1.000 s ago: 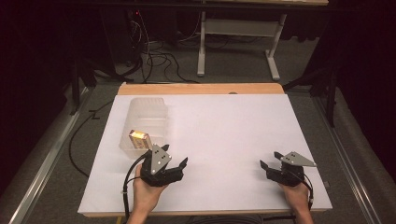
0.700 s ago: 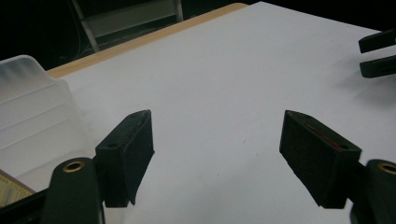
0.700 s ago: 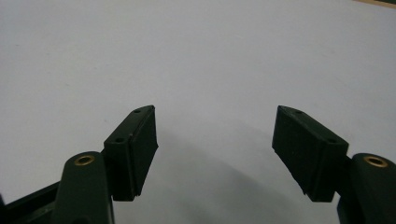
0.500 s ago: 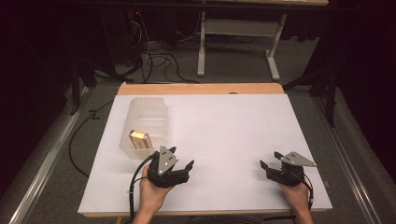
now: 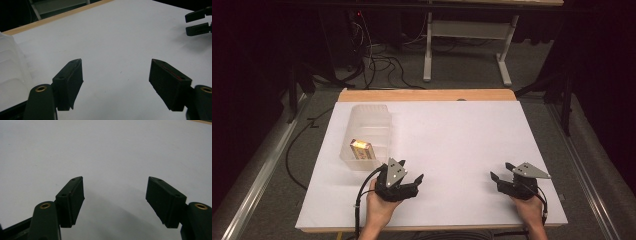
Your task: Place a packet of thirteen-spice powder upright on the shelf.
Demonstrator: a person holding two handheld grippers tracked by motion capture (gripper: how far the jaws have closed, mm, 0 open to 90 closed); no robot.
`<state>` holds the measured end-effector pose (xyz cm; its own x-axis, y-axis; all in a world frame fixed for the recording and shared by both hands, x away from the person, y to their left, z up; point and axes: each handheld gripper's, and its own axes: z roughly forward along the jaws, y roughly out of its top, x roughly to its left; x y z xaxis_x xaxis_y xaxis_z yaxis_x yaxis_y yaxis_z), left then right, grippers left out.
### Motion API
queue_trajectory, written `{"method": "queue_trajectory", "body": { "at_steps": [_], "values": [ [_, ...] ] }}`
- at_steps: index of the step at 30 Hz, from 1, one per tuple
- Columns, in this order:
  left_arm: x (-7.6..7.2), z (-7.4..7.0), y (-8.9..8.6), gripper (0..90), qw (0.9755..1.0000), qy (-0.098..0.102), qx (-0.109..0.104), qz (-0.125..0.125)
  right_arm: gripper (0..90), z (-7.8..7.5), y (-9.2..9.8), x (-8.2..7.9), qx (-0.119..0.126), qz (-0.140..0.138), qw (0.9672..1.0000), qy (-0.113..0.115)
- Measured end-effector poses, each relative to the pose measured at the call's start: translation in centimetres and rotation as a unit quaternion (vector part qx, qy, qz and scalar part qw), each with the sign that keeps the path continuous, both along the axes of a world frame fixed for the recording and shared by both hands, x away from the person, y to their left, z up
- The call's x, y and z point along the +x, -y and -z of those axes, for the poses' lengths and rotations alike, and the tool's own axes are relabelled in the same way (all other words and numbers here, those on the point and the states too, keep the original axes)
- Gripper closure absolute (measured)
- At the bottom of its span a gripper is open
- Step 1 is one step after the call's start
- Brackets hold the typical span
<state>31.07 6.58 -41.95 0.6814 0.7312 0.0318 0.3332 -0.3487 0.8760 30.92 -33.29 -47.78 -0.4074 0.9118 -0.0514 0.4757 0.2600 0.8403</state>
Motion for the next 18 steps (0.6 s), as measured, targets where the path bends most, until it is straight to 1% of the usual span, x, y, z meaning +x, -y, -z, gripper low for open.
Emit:
{"method": "queue_trajectory", "body": {
  "at_steps": [5,18],
  "values": [
    [0.2,0.3,0.2,27.8,1.0000,-0.002,0.002,0.001,31.3,0.0,0.0,0.0,0.001,0.001,1.0000,-0.001],
    [0.9,1.2,0.9,28.0,0.9999,-0.014,-0.001,0.003,31.3,0.0,0.0,0.0,0.000,0.000,1.0000,0.000]
  ]
}}
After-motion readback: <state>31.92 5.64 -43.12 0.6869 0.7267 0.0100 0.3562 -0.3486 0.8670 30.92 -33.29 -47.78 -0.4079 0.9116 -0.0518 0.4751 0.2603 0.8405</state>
